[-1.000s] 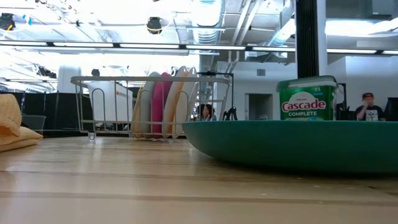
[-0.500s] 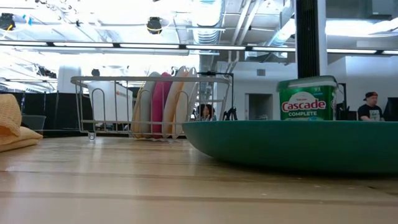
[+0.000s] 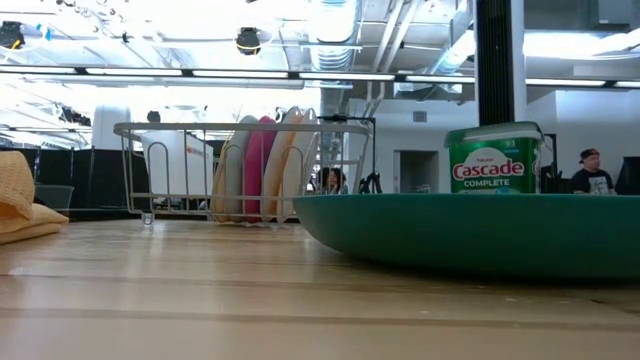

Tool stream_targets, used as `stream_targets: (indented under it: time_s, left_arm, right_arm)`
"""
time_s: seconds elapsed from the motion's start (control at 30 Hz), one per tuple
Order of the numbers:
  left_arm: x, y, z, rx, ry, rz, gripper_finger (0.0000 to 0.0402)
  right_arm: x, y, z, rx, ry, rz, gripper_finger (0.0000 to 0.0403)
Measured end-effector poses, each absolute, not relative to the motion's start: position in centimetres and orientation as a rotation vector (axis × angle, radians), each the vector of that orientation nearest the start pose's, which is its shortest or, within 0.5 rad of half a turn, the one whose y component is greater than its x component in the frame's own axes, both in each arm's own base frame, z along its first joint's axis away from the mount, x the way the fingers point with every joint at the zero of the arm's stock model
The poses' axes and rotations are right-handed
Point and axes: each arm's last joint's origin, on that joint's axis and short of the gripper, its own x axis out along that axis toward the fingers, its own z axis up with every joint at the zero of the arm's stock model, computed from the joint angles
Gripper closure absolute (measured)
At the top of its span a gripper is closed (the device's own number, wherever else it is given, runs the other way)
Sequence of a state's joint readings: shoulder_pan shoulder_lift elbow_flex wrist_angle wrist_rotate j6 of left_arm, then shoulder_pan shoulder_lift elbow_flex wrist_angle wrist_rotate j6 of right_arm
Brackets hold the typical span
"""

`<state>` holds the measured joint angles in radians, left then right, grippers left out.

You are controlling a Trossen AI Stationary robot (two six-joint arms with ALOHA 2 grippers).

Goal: Sort dishes
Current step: Put the white plate into the dish rack

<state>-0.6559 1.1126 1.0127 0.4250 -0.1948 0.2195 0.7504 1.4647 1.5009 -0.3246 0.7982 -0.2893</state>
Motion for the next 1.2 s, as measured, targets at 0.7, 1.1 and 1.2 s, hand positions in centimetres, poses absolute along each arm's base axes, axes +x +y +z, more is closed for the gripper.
stream_targets:
  time_s: [0.7,1.1,1.2]
  left_arm:
    - [20.0,-14.2,40.4,0.090,-0.331,-0.470,0.0397]
    - [20.0,-14.3,40.5,0.083,-0.349,-0.486,0.0397]
    - [19.9,-14.3,40.6,0.078,-0.355,-0.492,0.0397]
  right_arm:
    - [26.2,18.6,40.9,-0.465,0.226,-0.005,0.0143]
    - [26.9,18.9,40.8,-0.421,0.199,0.092,0.0143]
    - [27.5,18.7,40.6,-0.422,0.203,0.079,0.0143]
